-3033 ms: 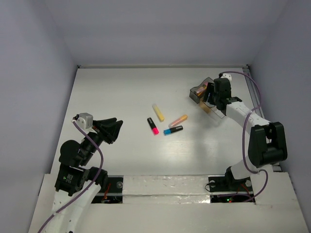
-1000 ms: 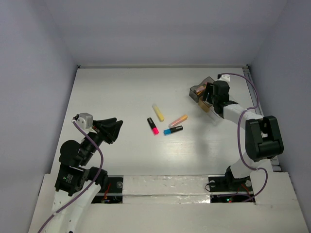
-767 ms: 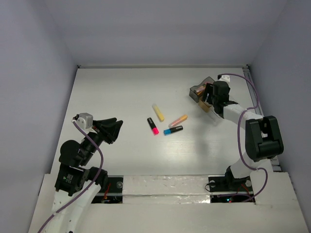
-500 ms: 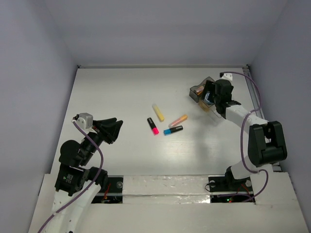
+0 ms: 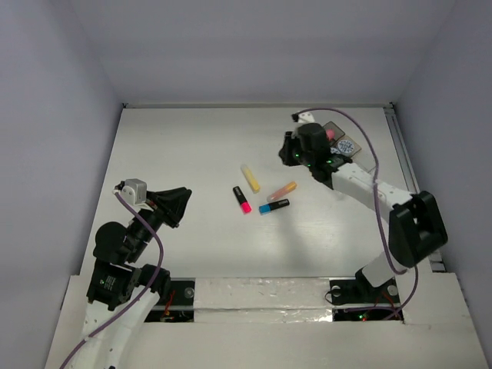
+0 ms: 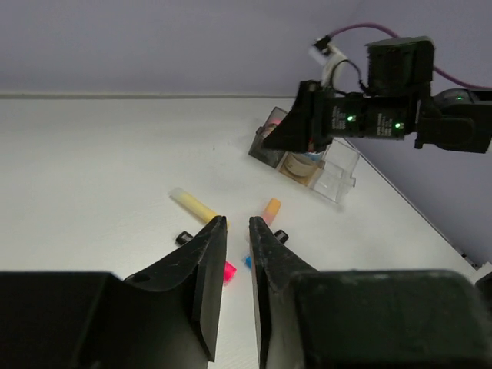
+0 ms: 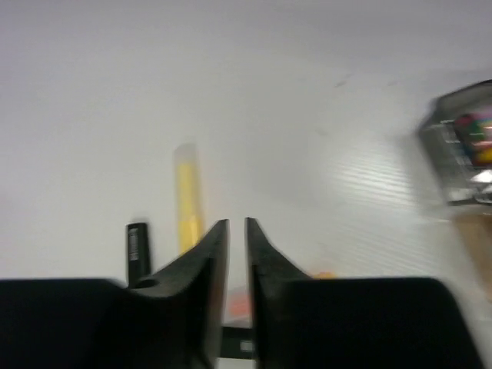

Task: Sort the stationery into containers
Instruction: Pick up the pen from the center of the board.

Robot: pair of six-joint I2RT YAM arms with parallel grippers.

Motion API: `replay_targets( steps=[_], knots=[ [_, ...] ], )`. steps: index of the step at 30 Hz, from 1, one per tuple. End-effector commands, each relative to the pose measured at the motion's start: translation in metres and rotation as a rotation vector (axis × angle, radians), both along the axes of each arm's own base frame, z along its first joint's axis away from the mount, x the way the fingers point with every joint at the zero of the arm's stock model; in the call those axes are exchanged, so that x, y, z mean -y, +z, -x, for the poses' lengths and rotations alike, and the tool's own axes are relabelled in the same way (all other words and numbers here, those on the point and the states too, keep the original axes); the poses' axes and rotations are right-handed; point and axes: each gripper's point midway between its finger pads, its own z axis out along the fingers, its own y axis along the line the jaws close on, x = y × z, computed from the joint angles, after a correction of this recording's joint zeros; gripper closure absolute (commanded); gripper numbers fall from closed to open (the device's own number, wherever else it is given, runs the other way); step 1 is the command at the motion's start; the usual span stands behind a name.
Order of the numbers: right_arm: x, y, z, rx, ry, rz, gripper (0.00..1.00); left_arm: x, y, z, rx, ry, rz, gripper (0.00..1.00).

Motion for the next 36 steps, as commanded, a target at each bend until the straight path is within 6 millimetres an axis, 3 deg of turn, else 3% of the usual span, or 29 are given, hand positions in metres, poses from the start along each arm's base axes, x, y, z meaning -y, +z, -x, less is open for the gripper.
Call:
replay_targets(
  steps=[1,3,4,7,10,12,13,14,17,21,24,25,26,27,31,32,35,36],
  knots=[
    [-0.049,-0.018,0.014,-0.070,0.146,0.066,0.64,-0.002,0.015,-0.001,0.052,0.014,0.020,0.85],
    [-0.065,-0.022,0.012,-0.081,0.181,0.098,0.47,-0.003,0.014,-0.002,0.046,0.022,0.019,0.91],
    [-0.078,-0.039,0.015,-0.112,0.211,0.125,0.32,-0.003,0.014,-0.002,0.045,0.021,0.020,0.92],
    [-0.092,-0.062,0.009,-0.161,0.227,0.187,0.28,-0.003,0.013,-0.002,0.043,0.019,0.017,0.93],
    [-0.106,-0.073,0.006,-0.184,0.235,0.225,0.28,-0.003,0.013,-0.002,0.043,0.017,0.017,0.85],
    [-0.107,-0.096,0.004,-0.223,0.228,0.280,0.29,-0.003,0.014,-0.001,0.046,0.017,0.018,0.80],
    [-0.111,-0.095,-0.001,-0.220,0.226,0.279,0.31,-0.003,0.014,-0.001,0.049,0.017,0.019,0.78],
    [-0.113,-0.113,0.003,-0.252,0.238,0.307,0.34,-0.003,0.014,-0.001,0.049,0.015,0.019,0.76],
    [-0.121,-0.125,0.003,-0.266,0.254,0.320,0.39,-0.001,0.014,0.000,0.051,0.006,0.018,0.70],
    [-0.119,-0.145,0.002,-0.294,0.239,0.371,0.51,-0.001,0.015,0.001,0.054,0.005,0.021,0.67],
    [-0.113,-0.150,0.000,-0.297,0.217,0.406,0.69,-0.002,0.015,0.002,0.056,0.005,0.021,0.67],
    [-0.111,-0.151,-0.001,-0.298,0.210,0.414,0.83,-0.001,0.016,0.002,0.059,0.003,0.022,0.67],
    [-0.110,-0.148,-0.002,-0.291,0.196,0.413,0.91,-0.002,0.016,0.002,0.061,0.003,0.021,0.66],
    [-0.110,-0.148,-0.002,-0.292,0.188,0.410,0.91,-0.002,0.016,0.002,0.060,0.003,0.023,0.66],
    [-0.114,-0.116,-0.011,-0.218,0.135,0.330,1.00,-0.001,0.017,0.003,0.062,0.000,0.021,0.66],
    [-0.118,-0.090,-0.017,-0.165,0.107,0.268,1.00,-0.002,0.017,0.003,0.065,0.002,0.023,0.66],
    [-0.109,-0.057,-0.018,-0.091,0.018,0.182,0.99,-0.001,0.018,0.004,0.069,-0.001,0.025,0.66],
    [-0.098,-0.025,-0.018,-0.029,-0.037,0.147,0.99,-0.001,0.019,0.006,0.077,-0.004,0.026,0.66]
  ],
)
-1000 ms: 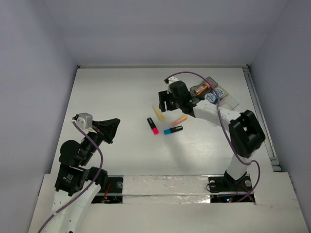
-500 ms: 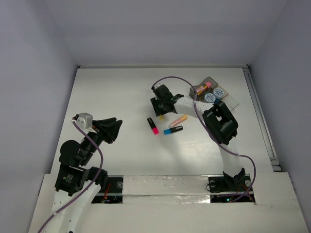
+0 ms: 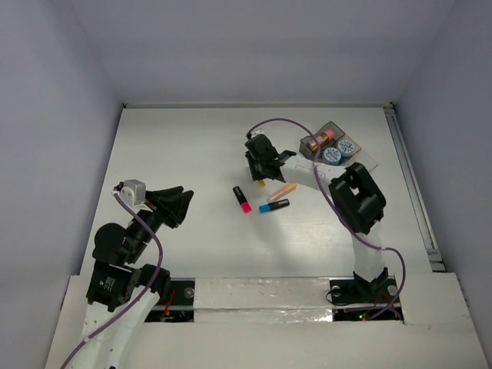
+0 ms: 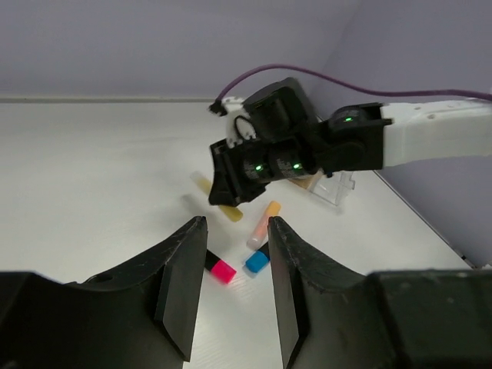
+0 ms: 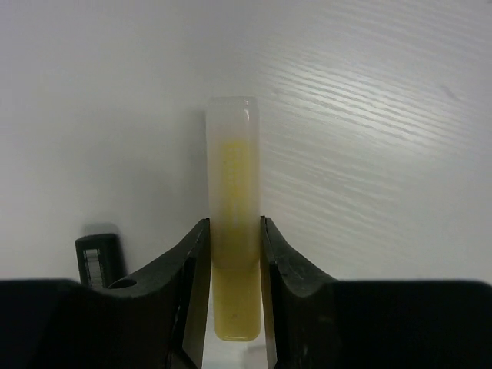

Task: Sort the stationery into containers
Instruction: Pick up the pen from the center of the board, then place the pen in the storage box.

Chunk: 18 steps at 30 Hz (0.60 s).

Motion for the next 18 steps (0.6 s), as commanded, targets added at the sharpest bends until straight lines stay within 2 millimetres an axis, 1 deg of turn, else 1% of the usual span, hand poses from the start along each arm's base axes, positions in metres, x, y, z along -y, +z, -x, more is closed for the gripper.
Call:
replay_targets(
  steps=[1,2,3,4,5,6,7,9,10,11,12,13,14,17,18],
  knots=[
    [0.011,0.114,-0.014,0.264,-0.166,-0.196,0.99,0.000,0.018,0.006,0.076,-0.013,0.023,0.65],
    [0.023,0.109,-0.006,0.266,-0.208,-0.201,0.99,0.001,0.018,0.006,0.074,-0.018,0.022,0.65],
    [0.044,0.139,-0.004,0.325,-0.272,-0.235,1.00,0.002,0.019,0.008,0.080,-0.026,0.024,0.64],
    [0.067,0.145,-0.006,0.340,-0.327,-0.246,1.00,0.002,0.019,0.009,0.085,-0.028,0.024,0.64],
    [0.083,0.149,-0.004,0.345,-0.384,-0.277,1.00,0.004,0.020,0.011,0.090,-0.042,0.025,0.63],
    [0.108,0.154,0.007,0.351,-0.427,-0.300,1.00,0.005,0.021,0.012,0.094,-0.048,0.026,0.62],
    [0.142,0.156,0.003,0.357,-0.503,-0.313,1.00,0.007,0.022,0.015,0.099,-0.062,0.027,0.62],
    [0.178,0.155,0.011,0.342,-0.585,-0.367,1.00,0.007,0.025,0.020,0.115,-0.072,0.032,0.62],
    [0.218,0.153,0.020,0.357,-0.668,-0.374,1.00,0.008,0.026,0.022,0.120,-0.082,0.036,0.62],
    [0.236,0.150,0.026,0.352,-0.715,-0.385,1.00,0.007,0.027,0.024,0.126,-0.079,0.038,0.62],
    [0.250,0.149,0.031,0.349,-0.740,-0.396,1.00,0.007,0.029,0.026,0.134,-0.083,0.043,0.61],
    [0.264,0.140,0.039,0.341,-0.770,-0.383,1.00,0.009,0.030,0.028,0.137,-0.094,0.043,0.61],
    [0.283,0.147,0.046,0.364,-0.811,-0.377,1.00,0.008,0.030,0.029,0.141,-0.092,0.043,0.61],
    [0.308,0.136,0.056,0.348,-0.863,-0.308,1.00,0.009,0.032,0.033,0.147,-0.106,0.050,0.61],
    [0.320,0.131,0.056,0.341,-0.895,-0.290,1.00,0.009,0.033,0.034,0.152,-0.106,0.052,0.61]
  ],
)
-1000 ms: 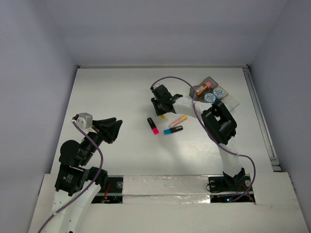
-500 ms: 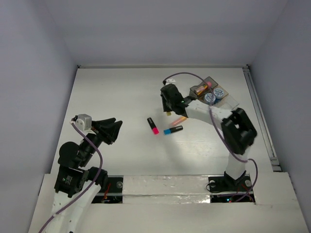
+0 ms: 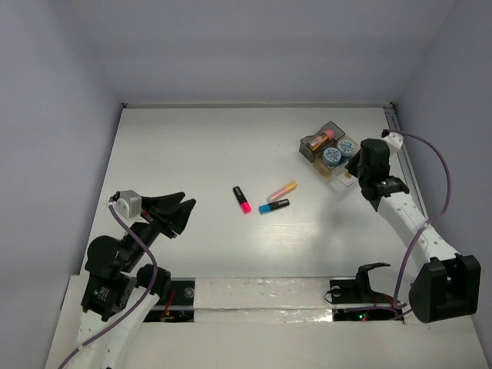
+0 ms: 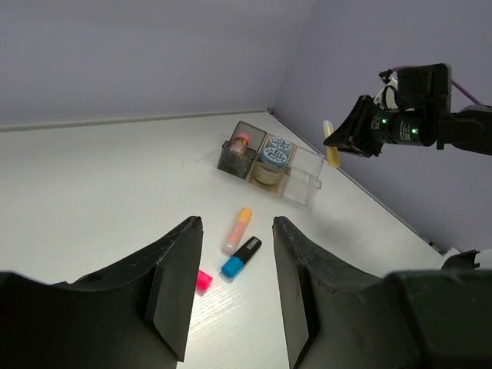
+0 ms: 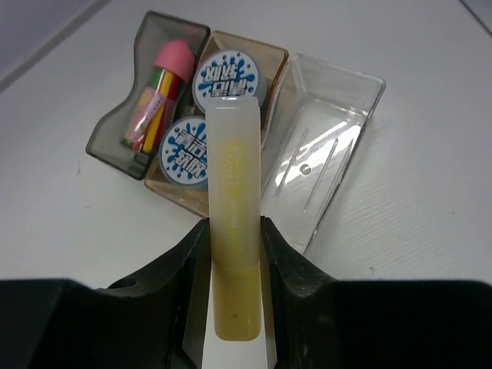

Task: Sort the stationery into containers
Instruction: Place the pen in the storage box.

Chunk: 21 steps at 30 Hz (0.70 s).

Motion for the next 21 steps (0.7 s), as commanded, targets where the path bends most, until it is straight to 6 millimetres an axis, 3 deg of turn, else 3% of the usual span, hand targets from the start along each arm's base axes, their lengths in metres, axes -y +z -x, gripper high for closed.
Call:
replay_targets(
  steps=[1,3,13,21],
  knots=[
    [0.019,-0.010,0.005,-0.035,-0.054,0.003,0.99,0.000,0.017,0.007,0.070,-0.014,0.027,0.61],
    [0.033,-0.020,0.005,-0.055,-0.087,0.003,0.99,0.000,0.018,0.009,0.074,-0.020,0.030,0.61],
    [0.032,-0.046,-0.017,-0.102,-0.064,-0.051,0.93,-0.001,0.019,0.010,0.078,-0.014,0.033,0.61],
    [0.031,-0.055,-0.031,-0.084,-0.108,-0.125,0.85,-0.001,0.018,0.008,0.071,-0.009,0.033,0.61]
  ],
)
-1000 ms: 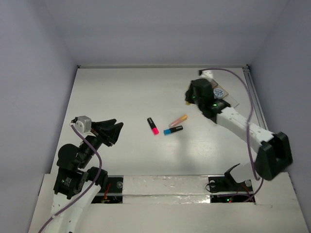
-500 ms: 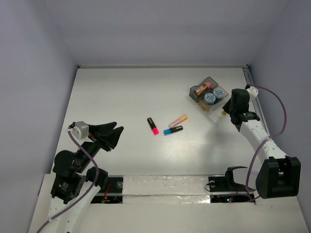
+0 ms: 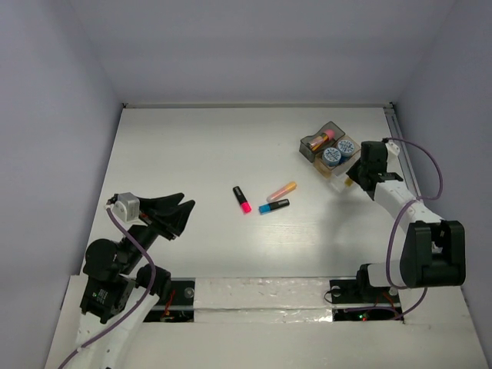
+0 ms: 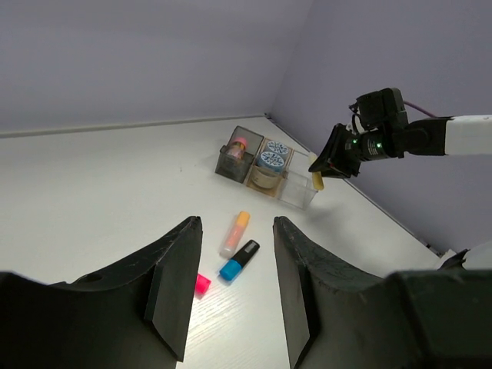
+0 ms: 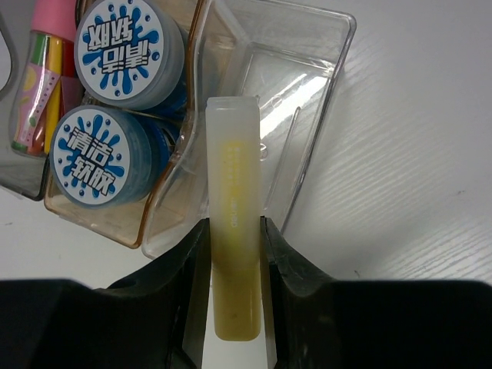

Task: Sort the stationery into containers
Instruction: Place the pen in the storage box, then pick up the pen from the center of the board.

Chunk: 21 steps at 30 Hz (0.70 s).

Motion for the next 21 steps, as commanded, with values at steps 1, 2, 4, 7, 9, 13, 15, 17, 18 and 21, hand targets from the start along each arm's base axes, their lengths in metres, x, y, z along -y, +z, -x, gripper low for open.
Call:
replay_targets(
  steps=[1,2,4,7,9,13,15,17,18,21],
  knots=[
    [0.001,0.025,-0.024,0.120,-0.038,-0.040,0.81,-0.001,0.014,0.003,0.050,-0.001,0.023,0.61],
    [0.001,0.024,-0.024,0.129,-0.043,-0.042,0.73,-0.001,0.013,0.002,0.049,-0.001,0.021,0.61],
    [0.001,0.024,-0.025,0.134,-0.043,-0.042,0.69,0.000,0.014,0.002,0.049,-0.002,0.022,0.61],
    [0.003,0.026,-0.028,0.136,-0.048,-0.033,0.65,0.000,0.013,0.002,0.047,-0.001,0.020,0.61],
    [0.004,0.029,-0.028,0.137,-0.051,-0.027,0.55,0.000,0.013,0.001,0.045,-0.001,0.019,0.61],
    [0.004,0.038,-0.028,0.152,-0.038,-0.017,0.43,0.000,0.013,0.001,0.045,-0.002,0.020,0.61],
    [0.005,0.039,-0.025,0.148,-0.035,-0.010,0.35,0.000,0.013,0.001,0.045,-0.002,0.020,0.61],
    [0.001,0.046,-0.022,0.165,-0.011,-0.020,0.36,0.000,0.013,0.001,0.046,-0.004,0.019,0.61],
    [-0.003,0.052,-0.024,0.198,0.011,-0.029,0.41,0.000,0.013,0.001,0.043,-0.002,0.020,0.61],
    [-0.054,0.073,-0.024,0.322,0.261,-0.116,1.00,0.000,0.012,0.001,0.043,-0.002,0.018,0.62]
  ],
)
